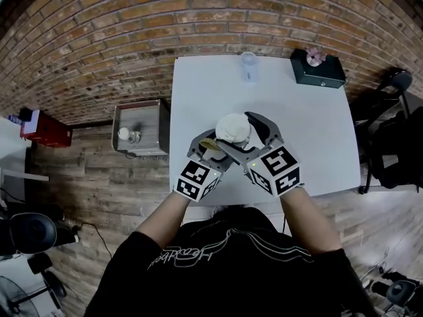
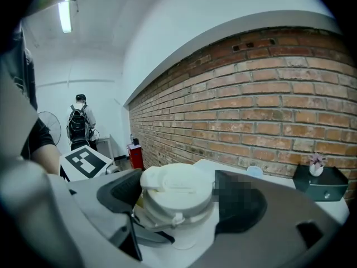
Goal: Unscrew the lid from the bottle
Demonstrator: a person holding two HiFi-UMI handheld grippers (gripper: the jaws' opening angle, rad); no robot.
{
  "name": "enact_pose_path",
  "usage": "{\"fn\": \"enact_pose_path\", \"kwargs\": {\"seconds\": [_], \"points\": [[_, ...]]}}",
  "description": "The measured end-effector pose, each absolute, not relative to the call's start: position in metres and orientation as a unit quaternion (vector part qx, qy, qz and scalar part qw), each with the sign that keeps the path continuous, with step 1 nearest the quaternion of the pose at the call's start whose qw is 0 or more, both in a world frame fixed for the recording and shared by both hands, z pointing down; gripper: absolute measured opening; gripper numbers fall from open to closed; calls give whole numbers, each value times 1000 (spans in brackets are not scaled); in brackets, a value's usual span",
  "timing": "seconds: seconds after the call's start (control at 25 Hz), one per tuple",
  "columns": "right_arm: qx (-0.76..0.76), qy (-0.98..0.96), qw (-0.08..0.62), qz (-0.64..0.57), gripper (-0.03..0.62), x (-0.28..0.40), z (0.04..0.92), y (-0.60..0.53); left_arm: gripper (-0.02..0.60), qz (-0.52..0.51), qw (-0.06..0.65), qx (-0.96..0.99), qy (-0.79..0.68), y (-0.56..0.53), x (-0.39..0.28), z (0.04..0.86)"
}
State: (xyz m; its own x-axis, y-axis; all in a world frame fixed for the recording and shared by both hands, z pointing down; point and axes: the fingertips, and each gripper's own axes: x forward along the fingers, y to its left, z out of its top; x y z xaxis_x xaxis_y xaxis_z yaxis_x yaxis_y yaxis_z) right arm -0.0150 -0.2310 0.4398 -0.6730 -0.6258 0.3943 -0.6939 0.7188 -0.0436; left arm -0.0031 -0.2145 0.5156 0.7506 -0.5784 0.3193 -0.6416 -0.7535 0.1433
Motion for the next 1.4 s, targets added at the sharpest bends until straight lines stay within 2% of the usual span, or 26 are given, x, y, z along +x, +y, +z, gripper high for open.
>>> {"fn": "enact_pose_path", "kwargs": {"seconds": [0.72,1.0,1.2,1.24,1.32,1.36,1.4], "points": [[362,-916,145,93,394,-15,407,-231,353,127,127,932,-315,-209,-10,504],[358,-922,120,82,394,-14,359,-223,353,131,122,927,-329,-188,-34,479],[358,-928,81,57,393,-3,298,-213,351,137,94,912,-375,-171,-67,440],[358,-929,72,53,393,0,287,-207,330,128,92,905,-394,-167,-76,429],[356,-932,58,42,394,8,267,-193,120,100,97,887,-439,-158,-94,406],[354,-933,52,36,393,12,258,-184,63,85,104,881,-455,-151,-101,394],[351,-935,46,29,393,15,250,-174,51,70,113,877,-461,-143,-105,383]]}}
